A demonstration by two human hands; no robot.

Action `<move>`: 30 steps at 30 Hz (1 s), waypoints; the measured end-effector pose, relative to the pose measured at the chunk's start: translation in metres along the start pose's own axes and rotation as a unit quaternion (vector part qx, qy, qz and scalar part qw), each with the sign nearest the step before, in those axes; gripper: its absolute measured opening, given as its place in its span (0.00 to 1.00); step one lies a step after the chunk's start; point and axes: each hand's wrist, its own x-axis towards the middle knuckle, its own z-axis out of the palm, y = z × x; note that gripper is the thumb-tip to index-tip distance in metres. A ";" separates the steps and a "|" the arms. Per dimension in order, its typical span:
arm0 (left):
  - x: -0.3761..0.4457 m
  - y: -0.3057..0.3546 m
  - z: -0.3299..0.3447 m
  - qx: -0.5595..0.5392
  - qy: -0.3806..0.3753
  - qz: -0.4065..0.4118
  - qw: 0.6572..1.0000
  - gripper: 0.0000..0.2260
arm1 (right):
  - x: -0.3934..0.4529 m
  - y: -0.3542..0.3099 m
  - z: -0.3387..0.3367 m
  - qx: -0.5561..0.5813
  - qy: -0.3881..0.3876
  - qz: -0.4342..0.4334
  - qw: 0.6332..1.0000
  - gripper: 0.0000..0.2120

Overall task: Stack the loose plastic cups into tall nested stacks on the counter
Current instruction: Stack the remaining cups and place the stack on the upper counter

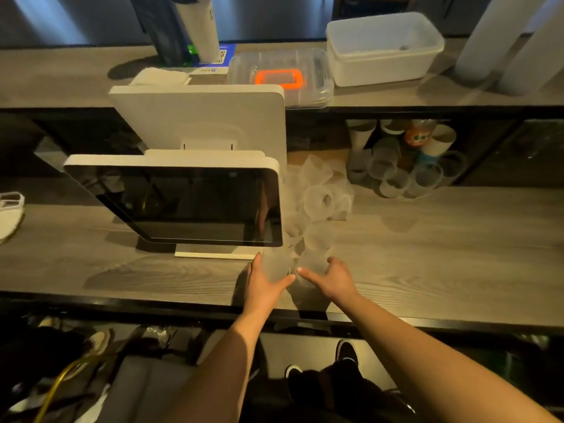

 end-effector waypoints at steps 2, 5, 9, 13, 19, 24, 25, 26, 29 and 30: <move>0.002 0.000 0.004 0.013 -0.002 0.004 1.000 0.46 | 0.004 0.000 0.002 -0.011 0.009 0.003 1.000 0.49; 0.001 0.000 0.009 0.040 -0.001 0.002 0.999 0.43 | 0.001 -0.001 0.001 -0.002 0.029 0.008 1.000 0.43; -0.002 0.000 0.013 0.040 -0.007 0.024 0.999 0.36 | -0.004 0.003 -0.007 0.018 0.041 0.021 0.999 0.44; -0.009 0.005 0.015 0.005 -0.019 0.030 0.999 0.35 | -0.010 0.011 -0.021 0.069 0.061 0.027 0.995 0.43; -0.024 0.021 0.011 -0.051 -0.027 0.061 0.996 0.35 | -0.033 0.008 -0.048 0.203 0.072 0.010 0.976 0.35; -0.036 0.038 0.006 0.005 -0.043 0.127 0.991 0.36 | -0.053 -0.006 -0.073 0.332 0.115 -0.053 0.935 0.29; -0.038 0.041 0.006 0.013 -0.049 0.142 0.989 0.35 | -0.056 -0.011 -0.077 0.344 0.120 -0.074 0.928 0.29; -0.040 0.044 0.005 0.016 -0.056 0.154 0.986 0.35 | -0.058 -0.015 -0.081 0.337 0.119 -0.093 0.929 0.30; -0.044 0.051 0.005 0.003 -0.075 0.176 0.982 0.36 | -0.065 -0.026 -0.091 0.275 0.087 -0.142 0.947 0.30; -0.046 0.054 0.004 0.000 -0.077 0.182 0.980 0.36 | -0.067 -0.028 -0.093 0.259 0.077 -0.156 0.950 0.29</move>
